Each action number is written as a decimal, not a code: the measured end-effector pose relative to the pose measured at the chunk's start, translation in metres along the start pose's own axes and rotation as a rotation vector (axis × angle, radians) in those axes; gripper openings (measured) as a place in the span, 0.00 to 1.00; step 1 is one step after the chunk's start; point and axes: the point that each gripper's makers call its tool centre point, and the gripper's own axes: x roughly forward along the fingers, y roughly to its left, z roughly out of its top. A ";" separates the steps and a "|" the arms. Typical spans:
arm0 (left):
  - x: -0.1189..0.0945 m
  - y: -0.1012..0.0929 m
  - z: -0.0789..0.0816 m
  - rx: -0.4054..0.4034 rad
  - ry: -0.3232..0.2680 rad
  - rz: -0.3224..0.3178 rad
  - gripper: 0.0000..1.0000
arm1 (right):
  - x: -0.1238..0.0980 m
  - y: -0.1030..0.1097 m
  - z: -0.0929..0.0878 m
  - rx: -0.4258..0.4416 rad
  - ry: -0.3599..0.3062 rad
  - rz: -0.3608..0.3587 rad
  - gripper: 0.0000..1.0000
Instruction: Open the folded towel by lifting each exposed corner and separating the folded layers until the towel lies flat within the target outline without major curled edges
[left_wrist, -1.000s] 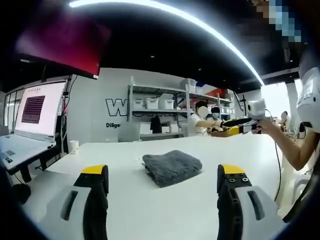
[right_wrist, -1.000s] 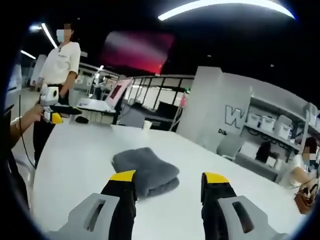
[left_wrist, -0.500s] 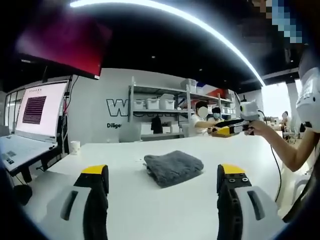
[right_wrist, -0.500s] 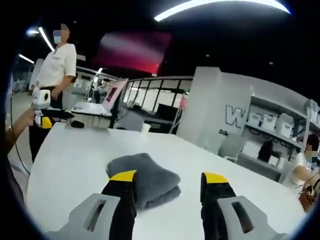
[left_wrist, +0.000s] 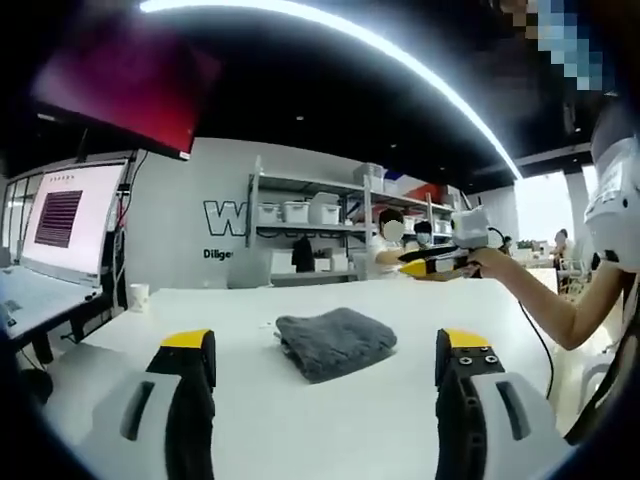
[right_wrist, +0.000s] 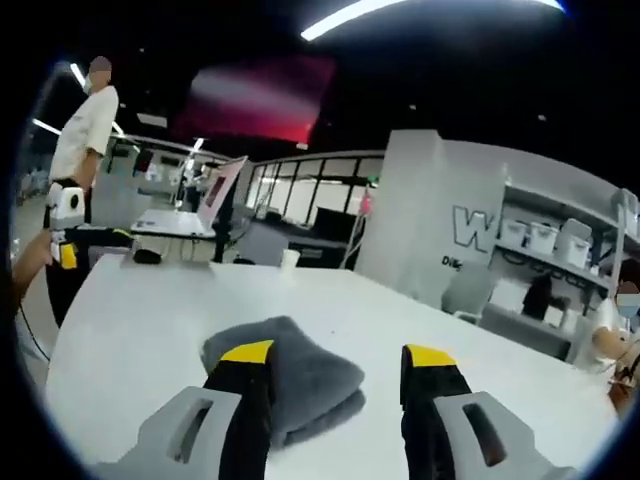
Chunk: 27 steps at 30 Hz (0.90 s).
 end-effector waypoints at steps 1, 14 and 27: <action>0.000 0.001 -0.001 0.000 0.001 0.003 0.89 | 0.002 0.000 0.000 0.000 -0.001 0.002 0.46; -0.004 0.005 -0.006 0.017 0.038 0.026 0.89 | 0.033 -0.008 0.002 0.010 -0.005 -0.016 0.46; 0.000 0.006 -0.003 0.026 0.046 0.041 0.89 | 0.063 -0.017 -0.019 0.015 0.029 -0.037 0.42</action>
